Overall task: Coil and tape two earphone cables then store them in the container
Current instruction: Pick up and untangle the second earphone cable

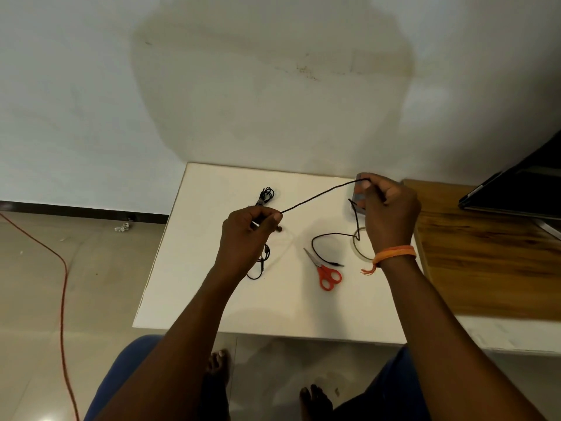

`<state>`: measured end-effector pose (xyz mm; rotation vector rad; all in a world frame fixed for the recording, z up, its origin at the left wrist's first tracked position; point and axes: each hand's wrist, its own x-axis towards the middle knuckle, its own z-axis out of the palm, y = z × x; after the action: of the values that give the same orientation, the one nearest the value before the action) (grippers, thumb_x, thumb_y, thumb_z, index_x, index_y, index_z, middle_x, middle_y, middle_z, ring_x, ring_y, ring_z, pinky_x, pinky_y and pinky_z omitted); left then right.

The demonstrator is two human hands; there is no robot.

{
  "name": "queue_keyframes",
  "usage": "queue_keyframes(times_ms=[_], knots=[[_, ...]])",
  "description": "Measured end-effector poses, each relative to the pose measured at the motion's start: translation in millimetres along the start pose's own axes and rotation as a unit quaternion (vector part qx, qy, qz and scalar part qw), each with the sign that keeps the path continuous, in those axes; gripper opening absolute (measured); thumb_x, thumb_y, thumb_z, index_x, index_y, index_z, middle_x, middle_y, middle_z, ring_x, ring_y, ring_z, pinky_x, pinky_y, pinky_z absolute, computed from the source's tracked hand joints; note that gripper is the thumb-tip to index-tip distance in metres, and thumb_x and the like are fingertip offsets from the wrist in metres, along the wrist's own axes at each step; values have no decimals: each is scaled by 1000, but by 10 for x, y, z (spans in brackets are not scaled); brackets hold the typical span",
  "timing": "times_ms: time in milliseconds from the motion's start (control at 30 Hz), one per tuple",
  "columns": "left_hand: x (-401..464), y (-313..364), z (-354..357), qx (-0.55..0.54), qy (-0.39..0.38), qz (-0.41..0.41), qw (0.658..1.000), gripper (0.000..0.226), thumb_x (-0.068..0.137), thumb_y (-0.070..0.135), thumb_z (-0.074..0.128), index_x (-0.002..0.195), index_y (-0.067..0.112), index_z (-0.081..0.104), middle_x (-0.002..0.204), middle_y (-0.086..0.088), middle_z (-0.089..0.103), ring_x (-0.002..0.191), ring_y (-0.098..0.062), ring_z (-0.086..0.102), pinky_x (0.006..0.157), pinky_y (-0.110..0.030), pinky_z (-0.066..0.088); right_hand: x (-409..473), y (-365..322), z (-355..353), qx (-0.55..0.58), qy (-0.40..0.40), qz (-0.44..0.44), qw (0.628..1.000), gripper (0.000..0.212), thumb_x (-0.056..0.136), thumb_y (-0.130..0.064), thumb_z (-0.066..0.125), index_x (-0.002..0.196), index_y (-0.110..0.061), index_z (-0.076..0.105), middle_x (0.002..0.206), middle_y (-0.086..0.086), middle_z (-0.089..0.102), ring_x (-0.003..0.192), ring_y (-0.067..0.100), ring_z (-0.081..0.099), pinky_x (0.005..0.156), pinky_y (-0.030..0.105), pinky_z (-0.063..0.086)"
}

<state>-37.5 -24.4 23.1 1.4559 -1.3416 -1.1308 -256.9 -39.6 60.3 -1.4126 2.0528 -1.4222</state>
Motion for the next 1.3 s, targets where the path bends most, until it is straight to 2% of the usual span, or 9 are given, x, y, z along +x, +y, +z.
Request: queue_keyframes(times_ms=[233,367,500,667,800,900,1067,1167,1300], knots=[[-31,48,72,-16,-68,30,997,11,92,19,65,90,21,76,84,9,73,73,-7,62,70,-28,49,-216,-175,90,-31,-279,-73,957,61,76,5,61,133,-16,57,135,-1,54,128,7,43,97,5,32],[-46,47,80,-15,-66,56,996,13,91,16,65,84,20,75,72,7,68,66,-19,58,64,-28,44,-373,-253,188,-20,-391,-115,913,30,90,-13,62,118,-21,68,109,-6,72,103,-2,62,92,17,46],[-12,14,35,5,-53,47,997,9,89,23,70,81,21,74,70,4,67,63,-17,57,61,-27,44,-321,-201,185,-37,-354,-115,927,15,92,-12,60,97,-15,75,70,-3,70,66,7,65,72,27,54],[24,-56,-24,60,-58,7,996,6,87,24,70,82,22,73,68,8,64,52,-7,56,55,-20,46,-90,-8,96,-59,-130,-77,987,16,93,-9,57,94,-9,73,73,1,69,69,12,63,72,28,54],[14,-100,-59,100,-87,4,991,5,87,23,70,83,22,74,69,8,68,63,-6,63,62,-16,46,5,38,6,-64,-17,-17,998,20,96,-13,53,94,-5,72,80,0,67,67,-5,54,62,-2,38],[-7,-89,-63,122,-100,21,987,5,87,20,70,87,18,75,78,7,73,69,-1,67,66,-10,46,5,37,-10,-76,-5,8,997,22,97,-14,51,97,-4,71,80,-3,63,65,-6,51,56,-6,33],[8,-109,-56,121,-99,2,988,10,83,15,74,89,22,77,74,11,72,73,-6,68,69,-15,49,22,133,-5,-133,-46,29,990,20,96,-17,54,90,-7,70,83,7,68,73,16,60,59,17,43],[10,-75,-30,79,-82,0,993,9,83,17,75,88,24,78,72,20,70,70,-5,63,64,-12,46,-30,118,40,-164,-169,53,970,33,88,-9,61,121,-11,64,121,11,66,110,25,61,92,39,52],[-8,-59,26,53,-86,8,995,12,82,14,76,90,23,78,79,13,73,74,-8,67,72,-22,53,-190,-112,90,-69,-299,-33,951,50,81,2,60,128,-17,60,129,-1,60,120,9,52,95,6,33]])
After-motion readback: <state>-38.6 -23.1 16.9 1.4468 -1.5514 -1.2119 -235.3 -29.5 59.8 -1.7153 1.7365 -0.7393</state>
